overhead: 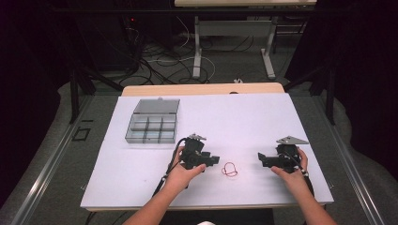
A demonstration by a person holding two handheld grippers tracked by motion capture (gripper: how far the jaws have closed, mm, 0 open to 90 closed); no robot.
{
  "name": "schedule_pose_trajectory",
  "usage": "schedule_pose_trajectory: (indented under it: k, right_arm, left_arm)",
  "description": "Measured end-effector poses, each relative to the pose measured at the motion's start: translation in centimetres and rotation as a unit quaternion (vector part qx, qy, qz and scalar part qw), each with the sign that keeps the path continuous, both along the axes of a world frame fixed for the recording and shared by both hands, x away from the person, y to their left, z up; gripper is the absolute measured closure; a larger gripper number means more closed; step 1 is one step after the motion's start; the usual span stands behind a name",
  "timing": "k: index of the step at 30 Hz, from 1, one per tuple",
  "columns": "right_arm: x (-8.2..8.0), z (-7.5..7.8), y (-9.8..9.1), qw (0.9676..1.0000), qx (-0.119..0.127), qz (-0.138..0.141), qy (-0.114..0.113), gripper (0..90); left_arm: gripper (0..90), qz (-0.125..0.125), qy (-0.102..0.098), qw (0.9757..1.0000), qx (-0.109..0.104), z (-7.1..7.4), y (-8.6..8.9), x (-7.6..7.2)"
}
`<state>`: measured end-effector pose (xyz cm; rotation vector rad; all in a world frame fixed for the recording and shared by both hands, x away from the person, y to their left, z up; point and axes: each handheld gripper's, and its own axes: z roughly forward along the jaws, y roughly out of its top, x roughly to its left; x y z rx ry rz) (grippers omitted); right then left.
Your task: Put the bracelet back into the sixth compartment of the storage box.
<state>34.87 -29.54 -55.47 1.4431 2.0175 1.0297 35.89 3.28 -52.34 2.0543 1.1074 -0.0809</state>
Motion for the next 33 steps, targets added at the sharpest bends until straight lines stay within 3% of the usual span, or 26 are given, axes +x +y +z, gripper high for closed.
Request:
schedule_pose_trajectory:
  k: [8,9,18,26,33]
  right_arm:
    - [0.0,0.0,0.0,1.0,0.0,0.0,0.0,2.0]
    - [0.0,0.0,0.0,1.0,-0.001,0.001,0.0,2.0]
    - [0.0,0.0,0.0,1.0,-0.001,0.0,0.0,2.0]
    - [0.1,-0.1,-0.1,1.0,0.001,0.002,0.0,2.0]
    - [0.1,-0.1,-0.1,1.0,0.0,0.002,0.0,2.0]
  left_arm:
    - [54.7,-0.001,0.012,0.9999,-0.005,-0.2,-0.6,-0.1]
    - [54.6,-0.011,0.011,0.9999,-0.001,-0.2,-0.6,0.0]
    - [55.6,-0.018,0.025,0.9994,0.012,-0.4,-1.6,-0.1]
    - [61.8,-0.02,0.046,0.9987,0.011,-0.9,-1.9,0.0]
    - [66.0,-0.019,0.051,0.9985,0.011,-1.2,-2.2,0.0]
